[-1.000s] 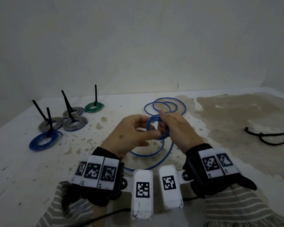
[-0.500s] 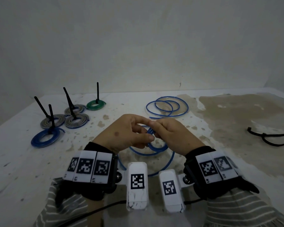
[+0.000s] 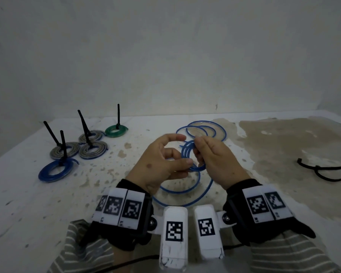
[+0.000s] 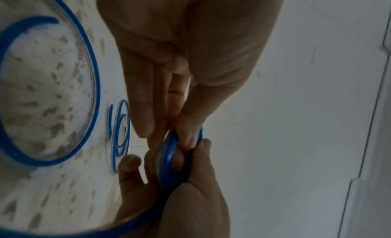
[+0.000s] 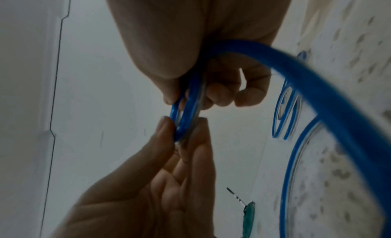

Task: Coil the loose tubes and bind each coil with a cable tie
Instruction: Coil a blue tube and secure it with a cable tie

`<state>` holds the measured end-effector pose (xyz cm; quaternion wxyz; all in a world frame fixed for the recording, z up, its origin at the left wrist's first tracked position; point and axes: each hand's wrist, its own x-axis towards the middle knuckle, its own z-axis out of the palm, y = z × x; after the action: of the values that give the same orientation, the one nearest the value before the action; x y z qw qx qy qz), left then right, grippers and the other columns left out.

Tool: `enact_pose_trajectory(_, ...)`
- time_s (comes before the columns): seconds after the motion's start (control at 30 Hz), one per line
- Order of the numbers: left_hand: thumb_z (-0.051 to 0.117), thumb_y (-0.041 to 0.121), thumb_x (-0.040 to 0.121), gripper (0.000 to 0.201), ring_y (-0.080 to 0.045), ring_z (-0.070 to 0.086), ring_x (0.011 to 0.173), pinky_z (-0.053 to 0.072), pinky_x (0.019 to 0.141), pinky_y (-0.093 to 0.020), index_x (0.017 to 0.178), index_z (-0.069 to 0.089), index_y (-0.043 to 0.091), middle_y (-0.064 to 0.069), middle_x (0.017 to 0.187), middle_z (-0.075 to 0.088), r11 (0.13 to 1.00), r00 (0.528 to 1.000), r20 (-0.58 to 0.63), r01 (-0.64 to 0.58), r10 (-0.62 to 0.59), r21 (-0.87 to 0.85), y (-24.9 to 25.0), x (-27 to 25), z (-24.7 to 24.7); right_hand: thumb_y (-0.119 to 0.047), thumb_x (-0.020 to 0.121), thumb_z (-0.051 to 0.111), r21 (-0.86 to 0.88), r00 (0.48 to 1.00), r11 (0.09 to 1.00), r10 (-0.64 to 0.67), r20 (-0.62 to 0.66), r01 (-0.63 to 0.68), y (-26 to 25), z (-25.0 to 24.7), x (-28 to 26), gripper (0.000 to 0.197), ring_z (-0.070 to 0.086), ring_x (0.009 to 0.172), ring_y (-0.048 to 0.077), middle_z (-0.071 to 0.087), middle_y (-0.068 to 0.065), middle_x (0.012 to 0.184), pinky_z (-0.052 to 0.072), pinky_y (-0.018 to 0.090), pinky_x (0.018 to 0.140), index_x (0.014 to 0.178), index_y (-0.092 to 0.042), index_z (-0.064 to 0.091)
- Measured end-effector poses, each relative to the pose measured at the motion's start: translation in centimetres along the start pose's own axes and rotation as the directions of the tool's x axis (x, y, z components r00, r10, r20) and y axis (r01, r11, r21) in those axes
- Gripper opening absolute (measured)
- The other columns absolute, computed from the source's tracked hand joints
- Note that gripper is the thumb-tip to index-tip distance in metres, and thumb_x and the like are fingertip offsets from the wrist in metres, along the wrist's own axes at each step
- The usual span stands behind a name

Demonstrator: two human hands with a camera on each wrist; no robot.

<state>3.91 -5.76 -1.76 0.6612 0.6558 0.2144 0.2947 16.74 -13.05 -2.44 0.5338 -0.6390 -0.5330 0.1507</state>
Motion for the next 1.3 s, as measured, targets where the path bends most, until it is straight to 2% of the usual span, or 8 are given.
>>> enact_pose_trajectory(0.1,0.072,-0.001,0.071,0.057,-0.017,0.068,0.066,0.058,0.066,-0.033,0.119,0.051,0.021,0.002,0.061,0.064,0.997,0.998,0.043,0.033,-0.036,0.065,0.4,-0.1,-0.5,-0.026,0.098,0.035,-0.092,0.997,0.996,-0.015,0.08,0.023,-0.1,-0.2,-0.1,0.036,0.039,0.056,0.011,0.042,-0.002,0.06,0.034,0.031,0.062,0.064,-0.016,0.042)
enact_pose_trajectory(0.2,0.073,0.003,0.069,0.063,-0.021,0.068,0.073,0.058,0.065,-0.031,0.124,0.049,0.024,-0.01,0.077,0.07,0.999,0.999,0.021,0.03,-0.031,0.043,0.8,-0.2,-1.2,-0.025,0.097,0.037,-0.107,0.99,0.993,-0.024,0.142,0.039,-0.3,0.0,-0.2,0.036,0.041,0.053,0.005,0.043,-0.007,0.059,0.035,0.026,0.06,0.063,-0.02,0.043)
enact_pose_trajectory(0.37,0.073,0.001,0.071,0.058,-0.013,0.065,0.062,0.056,0.057,-0.027,0.122,0.053,0.021,-0.005,0.064,0.064,0.99,0.995,0.094,0.022,-0.035,0.142,1.0,-0.2,-0.6,-0.023,0.097,0.039,-0.087,0.992,0.994,-0.058,0.115,0.068,-0.5,-0.1,-0.2,0.034,0.049,0.056,-0.004,0.047,-0.012,0.06,0.036,0.013,0.057,0.064,-0.024,0.047)
enact_pose_trajectory(0.53,0.071,-0.003,0.073,0.057,-0.012,0.064,0.06,0.053,0.054,-0.026,0.118,0.05,0.024,-0.004,0.065,0.061,0.99,0.996,0.074,-0.054,0.045,0.132,1.4,-0.2,-0.2,-0.026,0.097,0.04,-0.045,0.996,0.996,-0.08,0.04,0.082,-0.2,-0.3,0.0,0.032,0.048,0.062,0.003,0.052,-0.011,0.064,0.044,0.031,0.067,0.068,-0.019,0.054)
enact_pose_trajectory(0.77,0.068,-0.006,0.075,0.05,-0.016,0.064,0.059,0.053,0.053,-0.026,0.102,0.04,0.026,-0.002,0.061,0.066,0.993,0.993,-0.039,-0.111,0.112,0.039,1.5,-0.2,-0.6,-0.021,0.098,0.04,0.06,0.996,0.994,-0.092,0.008,0.091,-0.2,-0.8,0.2,0.037,0.046,0.054,-0.001,0.053,-0.008,0.059,0.036,0.011,0.057,0.065,-0.021,0.057)
enact_pose_trajectory(1.03,0.066,-0.005,0.078,0.045,-0.016,0.064,0.061,0.055,0.057,-0.03,0.099,0.04,0.025,0.001,0.06,0.063,0.988,0.993,0.017,-0.115,0.113,0.1,1.4,-0.4,-0.6,-0.02,0.097,0.041,0.09,0.999,0.995,-0.033,0.026,0.03,-0.2,-1.3,0.2,0.035,0.056,0.063,0.008,0.062,-0.005,0.064,0.05,0.037,0.073,0.078,-0.004,0.066)
enact_pose_trajectory(1.17,0.064,-0.006,0.079,0.045,-0.014,0.063,0.058,0.054,0.052,-0.028,0.098,0.037,0.024,-0.002,0.061,0.061,0.991,0.99,-0.05,-0.129,0.131,0.028,1.7,-0.4,-0.5,-0.024,0.097,0.041,0.263,0.999,0.963,0.052,0.01,-0.053,-0.4,-0.2,0.1,0.034,0.056,0.062,0.011,0.062,-0.005,0.062,0.048,0.035,0.065,0.075,-0.014,0.065)
enact_pose_trajectory(1.3,0.061,-0.006,0.081,0.041,-0.014,0.063,0.056,0.053,0.052,-0.026,0.094,0.035,0.023,-0.01,0.067,0.058,0.981,0.967,-0.205,-0.174,0.154,-0.084,1.5,0.0,-0.2,-0.026,0.099,0.035,0.504,0.973,0.835,0.221,0.059,-0.221,-0.9,1.0,0.1,0.032,0.055,0.061,0.01,0.06,-0.001,0.066,0.047,0.025,0.055,0.088,-0.013,0.062)
